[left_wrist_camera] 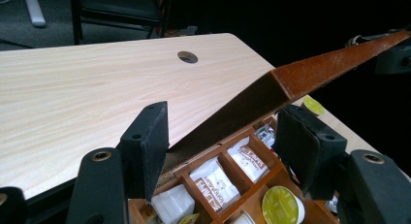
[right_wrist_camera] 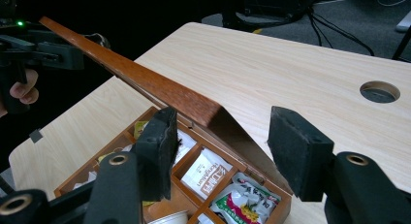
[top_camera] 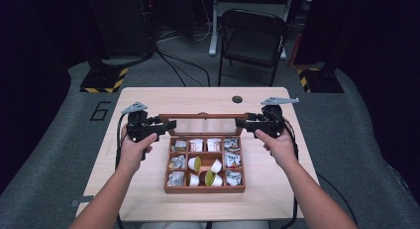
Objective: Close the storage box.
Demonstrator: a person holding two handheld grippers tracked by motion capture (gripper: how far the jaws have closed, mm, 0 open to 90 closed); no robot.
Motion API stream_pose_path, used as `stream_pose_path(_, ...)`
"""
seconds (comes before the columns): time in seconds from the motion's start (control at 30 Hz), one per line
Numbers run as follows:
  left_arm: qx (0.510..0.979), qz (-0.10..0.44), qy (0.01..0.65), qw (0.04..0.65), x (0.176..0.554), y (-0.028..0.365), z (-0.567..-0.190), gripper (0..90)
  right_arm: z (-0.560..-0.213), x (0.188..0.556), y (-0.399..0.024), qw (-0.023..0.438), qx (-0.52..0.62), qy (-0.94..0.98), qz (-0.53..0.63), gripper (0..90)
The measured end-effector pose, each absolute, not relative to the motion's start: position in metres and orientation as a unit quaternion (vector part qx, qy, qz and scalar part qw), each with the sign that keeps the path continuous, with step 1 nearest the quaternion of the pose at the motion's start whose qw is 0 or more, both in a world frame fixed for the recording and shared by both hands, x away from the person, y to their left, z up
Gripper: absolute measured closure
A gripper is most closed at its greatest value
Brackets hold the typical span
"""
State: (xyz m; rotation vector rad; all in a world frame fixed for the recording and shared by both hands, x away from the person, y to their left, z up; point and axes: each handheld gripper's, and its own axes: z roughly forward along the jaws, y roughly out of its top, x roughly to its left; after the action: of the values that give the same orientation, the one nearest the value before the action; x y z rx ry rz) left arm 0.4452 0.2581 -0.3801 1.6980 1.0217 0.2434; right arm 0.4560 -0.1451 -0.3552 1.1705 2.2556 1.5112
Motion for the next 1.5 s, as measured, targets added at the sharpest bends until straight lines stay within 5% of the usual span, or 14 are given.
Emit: stream_pose_path(1.5,0.742,0.117,0.412,0.516,0.406,0.262,-0.367,38.1,-0.35,0.416,-0.144,0.118,0.373,0.789,0.474,47.0)
